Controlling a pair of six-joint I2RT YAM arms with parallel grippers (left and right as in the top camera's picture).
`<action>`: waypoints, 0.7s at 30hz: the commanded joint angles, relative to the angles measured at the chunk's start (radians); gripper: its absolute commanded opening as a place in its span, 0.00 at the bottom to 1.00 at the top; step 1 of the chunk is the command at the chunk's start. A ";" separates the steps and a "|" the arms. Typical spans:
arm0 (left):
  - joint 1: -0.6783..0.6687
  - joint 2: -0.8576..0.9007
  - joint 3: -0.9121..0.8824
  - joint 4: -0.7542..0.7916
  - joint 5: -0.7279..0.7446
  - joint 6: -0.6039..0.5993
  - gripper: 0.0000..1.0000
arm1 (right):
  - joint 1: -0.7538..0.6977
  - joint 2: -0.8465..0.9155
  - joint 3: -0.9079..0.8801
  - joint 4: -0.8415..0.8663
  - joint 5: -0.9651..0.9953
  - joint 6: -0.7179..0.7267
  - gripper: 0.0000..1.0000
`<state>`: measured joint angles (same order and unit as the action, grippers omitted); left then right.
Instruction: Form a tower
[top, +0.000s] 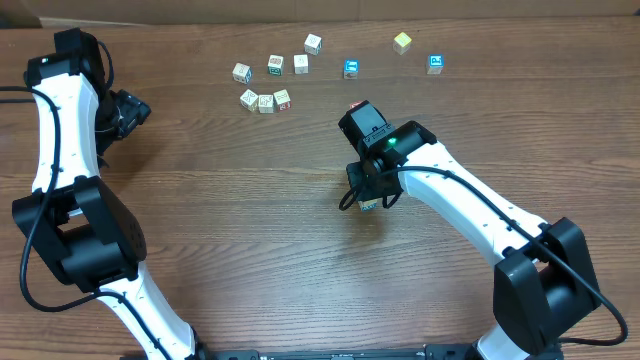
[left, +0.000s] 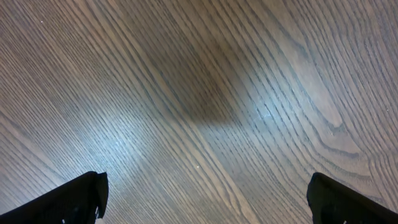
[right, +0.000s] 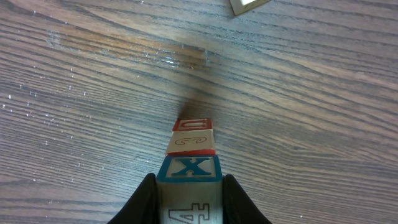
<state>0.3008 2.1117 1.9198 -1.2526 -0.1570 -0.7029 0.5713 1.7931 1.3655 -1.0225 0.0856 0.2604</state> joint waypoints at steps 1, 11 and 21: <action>-0.006 0.003 0.013 0.001 -0.003 0.008 1.00 | 0.005 0.000 0.023 0.001 0.011 -0.007 0.24; -0.006 0.003 0.013 0.001 -0.003 0.008 1.00 | 0.005 0.000 0.023 0.000 0.011 -0.007 0.41; -0.006 0.003 0.013 0.001 -0.003 0.008 1.00 | 0.005 0.000 0.023 -0.003 0.010 -0.007 0.54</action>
<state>0.3008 2.1117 1.9198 -1.2526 -0.1570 -0.7029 0.5713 1.7931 1.3655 -1.0252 0.0860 0.2535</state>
